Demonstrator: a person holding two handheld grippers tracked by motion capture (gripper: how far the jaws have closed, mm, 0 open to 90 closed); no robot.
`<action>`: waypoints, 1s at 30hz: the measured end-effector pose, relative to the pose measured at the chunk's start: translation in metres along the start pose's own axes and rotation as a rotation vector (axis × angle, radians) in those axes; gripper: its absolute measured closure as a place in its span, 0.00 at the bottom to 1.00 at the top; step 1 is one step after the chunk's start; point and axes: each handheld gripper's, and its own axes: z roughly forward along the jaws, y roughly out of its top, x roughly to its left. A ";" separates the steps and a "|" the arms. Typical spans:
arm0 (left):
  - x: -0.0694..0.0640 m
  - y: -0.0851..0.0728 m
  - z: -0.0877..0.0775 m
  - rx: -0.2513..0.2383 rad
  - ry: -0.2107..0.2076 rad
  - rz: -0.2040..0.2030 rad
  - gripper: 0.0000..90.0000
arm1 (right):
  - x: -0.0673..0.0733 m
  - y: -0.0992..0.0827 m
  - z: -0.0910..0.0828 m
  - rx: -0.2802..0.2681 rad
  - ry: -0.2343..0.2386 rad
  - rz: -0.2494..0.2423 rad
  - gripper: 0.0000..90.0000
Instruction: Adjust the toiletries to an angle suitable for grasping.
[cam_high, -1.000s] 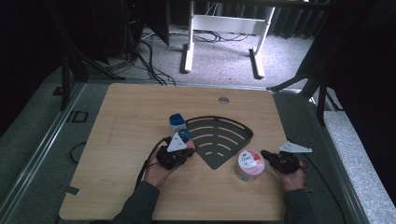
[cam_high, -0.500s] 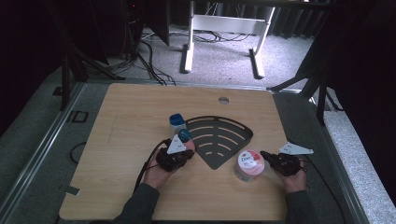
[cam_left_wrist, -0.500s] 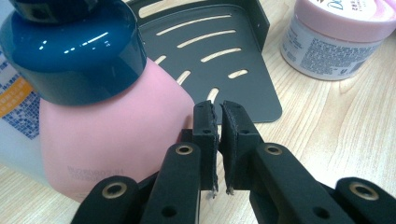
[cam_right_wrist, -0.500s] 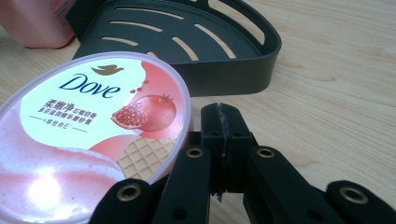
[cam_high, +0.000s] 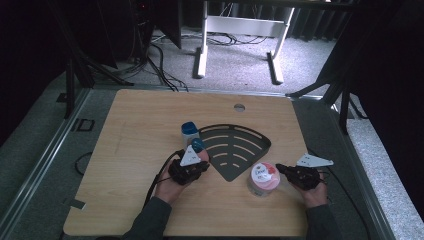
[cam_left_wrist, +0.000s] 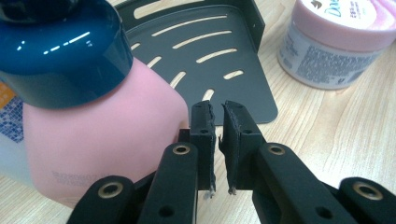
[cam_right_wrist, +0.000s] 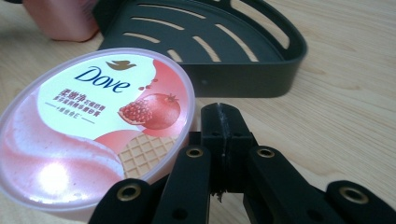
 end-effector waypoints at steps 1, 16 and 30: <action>-0.001 0.000 0.000 -0.002 -0.002 0.001 0.91 | 0.001 0.000 0.000 0.002 0.006 -0.006 1.00; -0.033 0.008 0.022 0.041 -0.112 0.075 0.80 | 0.010 0.003 0.005 0.000 0.067 -0.052 1.00; -0.052 0.006 0.046 0.093 -0.227 0.093 0.66 | 0.020 0.004 0.007 0.009 0.123 -0.077 1.00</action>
